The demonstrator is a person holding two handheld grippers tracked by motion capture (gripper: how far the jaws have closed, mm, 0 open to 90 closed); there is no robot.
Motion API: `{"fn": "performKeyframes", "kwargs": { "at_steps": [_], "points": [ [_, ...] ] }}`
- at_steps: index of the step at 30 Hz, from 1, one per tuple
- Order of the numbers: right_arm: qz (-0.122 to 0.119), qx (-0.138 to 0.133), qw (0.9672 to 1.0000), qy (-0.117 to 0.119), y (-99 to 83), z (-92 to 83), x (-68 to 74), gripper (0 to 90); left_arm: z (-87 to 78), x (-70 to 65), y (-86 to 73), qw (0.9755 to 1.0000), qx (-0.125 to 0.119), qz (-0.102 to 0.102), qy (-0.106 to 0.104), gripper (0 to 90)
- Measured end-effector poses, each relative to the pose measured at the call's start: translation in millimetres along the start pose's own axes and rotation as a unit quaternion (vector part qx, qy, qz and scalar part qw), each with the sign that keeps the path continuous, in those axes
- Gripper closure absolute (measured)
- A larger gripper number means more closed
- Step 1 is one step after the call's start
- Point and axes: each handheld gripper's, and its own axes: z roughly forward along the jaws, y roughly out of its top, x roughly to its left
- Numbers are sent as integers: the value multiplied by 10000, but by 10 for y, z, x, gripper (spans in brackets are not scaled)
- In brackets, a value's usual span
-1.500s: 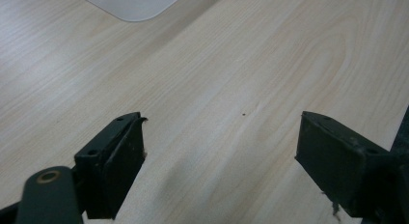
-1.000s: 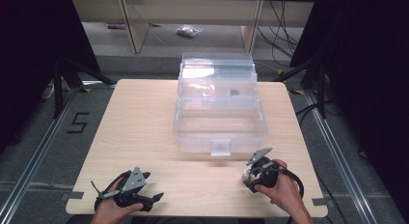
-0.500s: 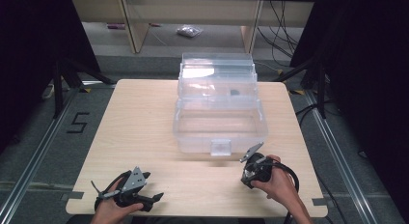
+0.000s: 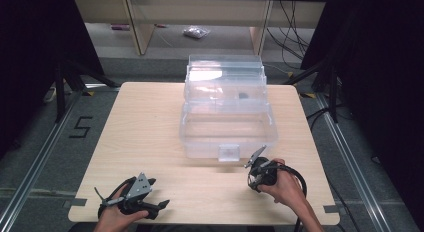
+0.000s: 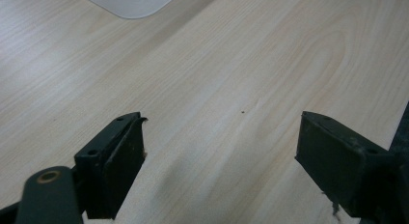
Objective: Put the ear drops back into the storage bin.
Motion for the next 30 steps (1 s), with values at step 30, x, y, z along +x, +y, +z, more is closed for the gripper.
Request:
{"fn": "performKeyframes", "kwargs": {
  "at_steps": [30],
  "points": [
    [-140,-29,9999,12,283,-625,-197,601,8,0,-4,10000,-27,-35,-14,168]
  ]
}}
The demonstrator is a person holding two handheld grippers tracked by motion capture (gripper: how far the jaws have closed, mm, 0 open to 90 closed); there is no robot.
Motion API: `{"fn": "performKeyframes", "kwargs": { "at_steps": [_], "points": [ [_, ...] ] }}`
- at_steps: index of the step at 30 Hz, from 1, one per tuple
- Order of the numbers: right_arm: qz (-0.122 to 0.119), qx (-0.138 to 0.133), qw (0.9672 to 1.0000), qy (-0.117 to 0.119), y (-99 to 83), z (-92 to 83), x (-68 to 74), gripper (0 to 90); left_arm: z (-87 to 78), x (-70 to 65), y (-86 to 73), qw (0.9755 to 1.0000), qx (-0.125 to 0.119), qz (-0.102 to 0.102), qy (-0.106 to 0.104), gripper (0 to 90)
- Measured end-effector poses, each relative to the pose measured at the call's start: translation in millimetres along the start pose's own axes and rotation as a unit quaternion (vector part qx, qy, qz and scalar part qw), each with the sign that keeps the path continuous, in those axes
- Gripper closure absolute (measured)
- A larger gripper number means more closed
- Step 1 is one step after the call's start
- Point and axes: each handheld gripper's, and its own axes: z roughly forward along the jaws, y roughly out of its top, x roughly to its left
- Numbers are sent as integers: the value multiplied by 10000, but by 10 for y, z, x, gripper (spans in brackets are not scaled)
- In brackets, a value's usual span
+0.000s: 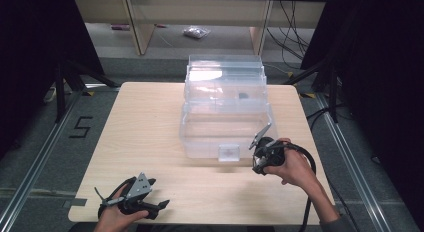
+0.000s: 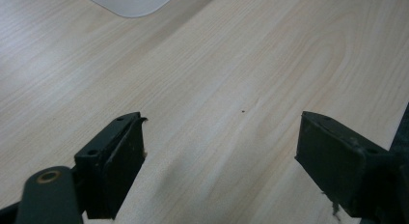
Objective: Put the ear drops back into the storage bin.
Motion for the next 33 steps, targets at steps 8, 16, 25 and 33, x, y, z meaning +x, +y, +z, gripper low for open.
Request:
{"fn": "performKeyframes", "kwargs": {
  "at_steps": [8,16,25,33],
  "points": [
    [-59,-43,10000,-32,104,-215,-105,601,-4,7,1,10000,37,34,10,168],
    [-74,-23,10000,-44,243,-378,-177,601,-6,5,1,10000,21,6,-2,168],
    [-190,-20,9998,-48,387,-490,-270,601,-6,3,-2,10000,49,-39,6,168],
    [74,53,9998,-187,514,-536,-487,601,-5,3,-2,10000,48,-44,1,168]
  ]
}}
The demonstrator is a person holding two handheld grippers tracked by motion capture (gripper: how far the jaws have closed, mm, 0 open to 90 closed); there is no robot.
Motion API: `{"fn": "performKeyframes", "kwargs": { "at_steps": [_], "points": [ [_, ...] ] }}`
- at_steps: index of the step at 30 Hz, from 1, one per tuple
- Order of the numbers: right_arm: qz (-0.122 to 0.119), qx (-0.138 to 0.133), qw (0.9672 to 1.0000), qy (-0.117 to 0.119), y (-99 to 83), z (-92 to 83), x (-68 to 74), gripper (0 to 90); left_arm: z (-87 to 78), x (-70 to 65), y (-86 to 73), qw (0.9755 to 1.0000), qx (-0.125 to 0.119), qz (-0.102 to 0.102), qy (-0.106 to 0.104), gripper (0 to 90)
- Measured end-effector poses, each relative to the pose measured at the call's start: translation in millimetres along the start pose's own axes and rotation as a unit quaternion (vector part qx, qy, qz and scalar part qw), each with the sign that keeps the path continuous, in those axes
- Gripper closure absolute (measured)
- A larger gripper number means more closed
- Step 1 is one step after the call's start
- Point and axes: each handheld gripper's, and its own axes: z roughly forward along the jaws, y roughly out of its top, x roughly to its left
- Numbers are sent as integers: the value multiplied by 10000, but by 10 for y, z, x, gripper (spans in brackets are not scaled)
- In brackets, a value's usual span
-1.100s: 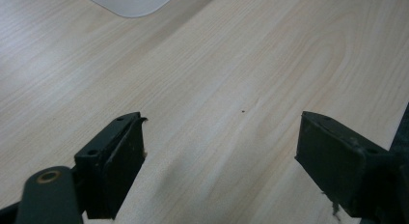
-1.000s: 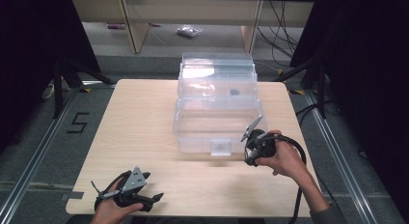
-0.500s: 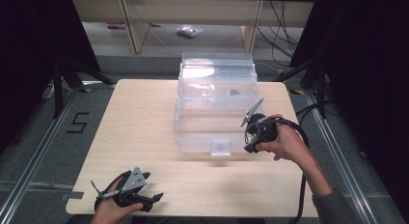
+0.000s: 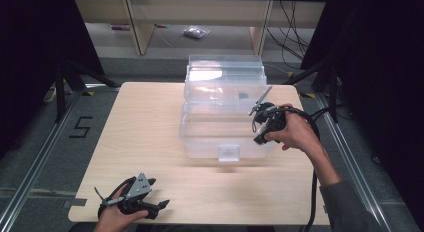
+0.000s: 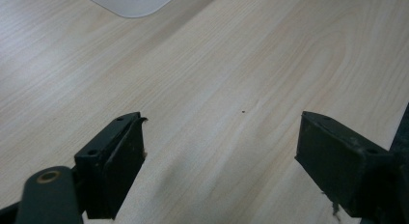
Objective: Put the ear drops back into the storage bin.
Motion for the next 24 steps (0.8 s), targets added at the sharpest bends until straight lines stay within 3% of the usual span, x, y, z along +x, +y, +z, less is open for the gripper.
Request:
{"fn": "performKeyframes", "kwargs": {
  "at_steps": [8,9,10,24],
  "points": [
    [160,93,9998,-32,92,108,-200,601,-1,-4,0,10000,-35,-25,-14,168],
    [179,92,9998,-21,98,129,-219,601,-3,3,3,10000,-38,50,-17,168],
    [131,96,9999,-19,110,157,-257,601,-1,-4,0,10000,-34,-21,-14,168],
    [526,305,9981,-22,185,500,-538,601,-6,0,3,10000,-48,38,-19,168]
  ]
}}
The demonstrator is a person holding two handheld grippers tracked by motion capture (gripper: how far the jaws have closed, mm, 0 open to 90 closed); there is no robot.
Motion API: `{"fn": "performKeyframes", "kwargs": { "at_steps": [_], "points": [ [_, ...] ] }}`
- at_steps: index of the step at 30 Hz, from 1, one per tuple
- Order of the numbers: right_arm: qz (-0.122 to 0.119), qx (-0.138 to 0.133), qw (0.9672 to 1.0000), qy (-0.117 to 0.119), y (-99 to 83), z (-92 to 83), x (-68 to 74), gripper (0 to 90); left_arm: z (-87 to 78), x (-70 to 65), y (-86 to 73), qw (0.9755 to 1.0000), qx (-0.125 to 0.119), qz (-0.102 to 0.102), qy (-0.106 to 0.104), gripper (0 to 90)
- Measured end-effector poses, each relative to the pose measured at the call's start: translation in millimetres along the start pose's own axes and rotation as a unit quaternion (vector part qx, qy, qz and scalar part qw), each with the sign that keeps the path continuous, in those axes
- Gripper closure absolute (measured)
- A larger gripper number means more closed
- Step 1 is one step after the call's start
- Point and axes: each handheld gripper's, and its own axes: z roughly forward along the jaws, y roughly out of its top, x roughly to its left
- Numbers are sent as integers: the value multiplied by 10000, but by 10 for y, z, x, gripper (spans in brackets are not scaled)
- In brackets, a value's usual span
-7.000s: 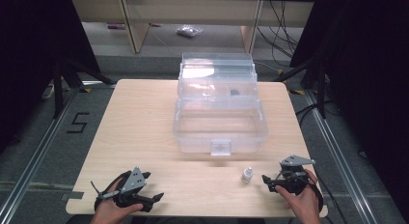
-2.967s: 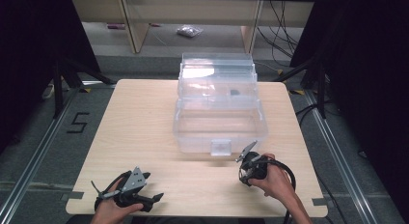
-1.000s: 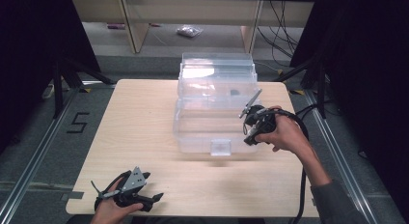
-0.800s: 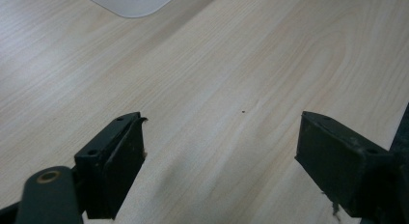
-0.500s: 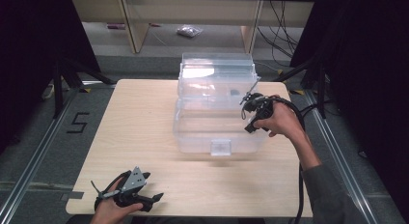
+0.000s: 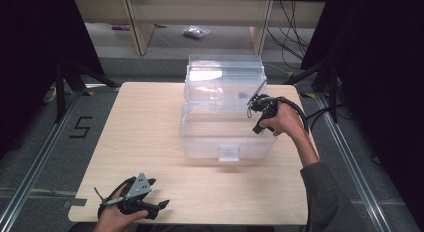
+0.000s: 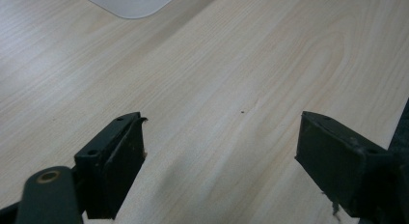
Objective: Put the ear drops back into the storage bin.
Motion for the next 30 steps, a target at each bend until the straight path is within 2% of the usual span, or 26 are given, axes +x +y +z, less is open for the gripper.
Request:
{"fn": "performKeyframes", "kwargs": {
  "at_steps": [5,9,10,12,14,15,17,18,21,26,27,28,29,30],
  "points": [
    [239,153,9996,24,-1,150,-53,601,2,2,0,10000,13,18,0,168],
    [245,171,9995,44,-6,251,-86,601,3,1,1,10000,7,20,-7,168],
    [284,240,9993,91,-6,290,-92,601,2,0,1,10000,10,21,-6,168],
    [362,346,9987,18,-13,336,-96,601,3,0,0,10000,7,21,-6,168],
    [267,342,9991,14,-11,360,-107,601,4,0,0,10000,11,19,-6,168],
    [410,430,9982,-4,-3,384,-102,601,7,-2,0,10000,2,20,-2,167],
    [401,434,9982,16,0,393,-108,601,5,1,0,10000,24,49,4,168],
    [244,369,9990,4,2,416,-136,601,4,3,0,10000,30,58,5,168],
    [406,467,9981,28,2,484,-125,601,4,0,0,10000,11,21,-9,167],
    [332,483,9982,82,7,546,-137,600,6,2,0,10000,32,54,4,168],
    [430,537,9976,61,14,545,-121,601,6,2,0,10000,30,54,5,167],
    [430,537,9976,61,14,545,-121,601,6,2,0,10000,30,54,5,168],
    [271,453,9986,81,11,580,-147,601,8,-2,-1,10000,0,17,-4,168],
    [271,453,9986,81,11,580,-147,601,8,-2,-1,10000,0,17,-4,167]
  ]
}}
